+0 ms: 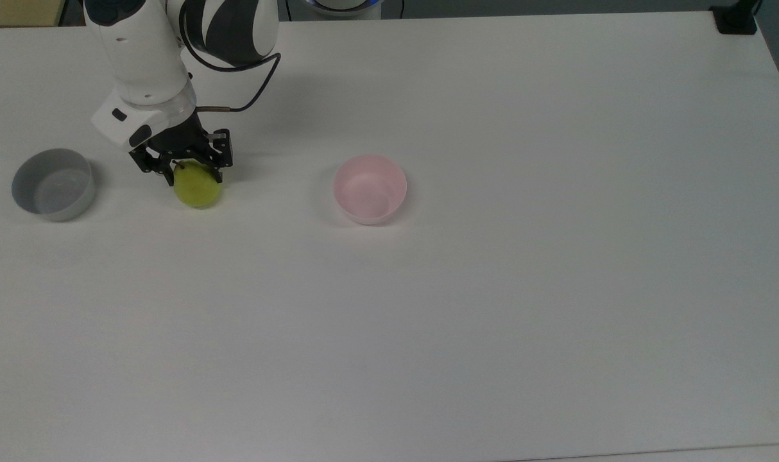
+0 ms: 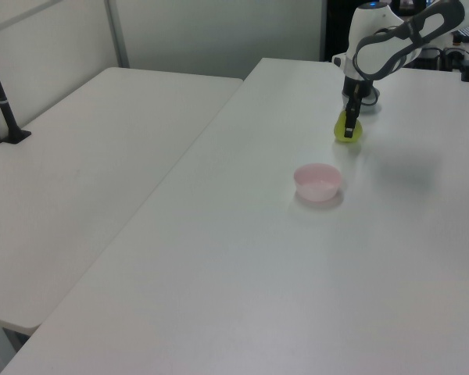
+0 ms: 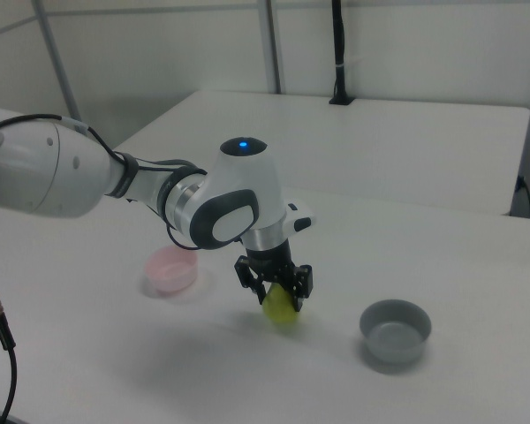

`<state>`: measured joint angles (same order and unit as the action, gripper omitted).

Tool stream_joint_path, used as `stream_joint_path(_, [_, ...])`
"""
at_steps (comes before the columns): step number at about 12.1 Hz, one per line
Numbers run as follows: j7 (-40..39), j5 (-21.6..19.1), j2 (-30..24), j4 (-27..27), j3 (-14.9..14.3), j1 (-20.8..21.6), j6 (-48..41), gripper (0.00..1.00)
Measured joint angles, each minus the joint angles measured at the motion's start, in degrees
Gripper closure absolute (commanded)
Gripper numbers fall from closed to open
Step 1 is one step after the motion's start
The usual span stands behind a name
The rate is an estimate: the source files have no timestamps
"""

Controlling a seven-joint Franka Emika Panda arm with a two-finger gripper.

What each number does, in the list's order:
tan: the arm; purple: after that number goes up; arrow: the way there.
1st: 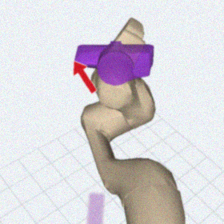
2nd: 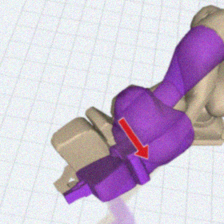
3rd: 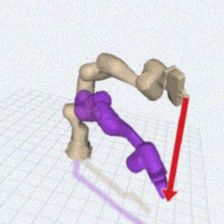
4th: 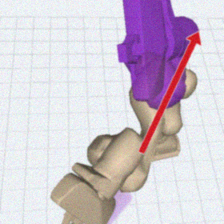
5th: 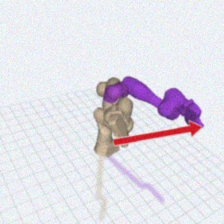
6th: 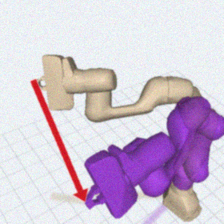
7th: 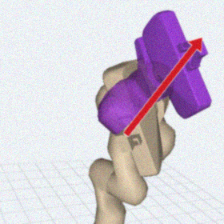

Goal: Place the pear in the bowl
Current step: 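Close the gripper around the pear's body, then lift the grasped pear up off the table, then carry the pear over the pink bowl and lower it inside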

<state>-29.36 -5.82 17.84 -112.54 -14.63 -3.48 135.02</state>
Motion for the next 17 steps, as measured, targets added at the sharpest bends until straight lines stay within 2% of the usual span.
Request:
stream_joint_path(3, [0.00, -0.33, -1.16, 0.31, 0.00, 0.00, -1.43, 0.88])
stream_joint_path(5, [0.02, -0.33, -3.39, 2.30, 0.20, 0.01, -7.74, 0.88])
stream_joint_path(11, [2.91, -0.34, -9.82, 15.28, 0.68, 0.00, -31.34, 0.88])
stream_joint_path(14, [5.31, -0.30, -11.04, 19.53, 3.09, 0.03, -39.31, 0.88])
stream_joint_path(17, [7.57, 0.44, -12.62, 20.26, 5.14, 0.44, -41.18, 0.88])
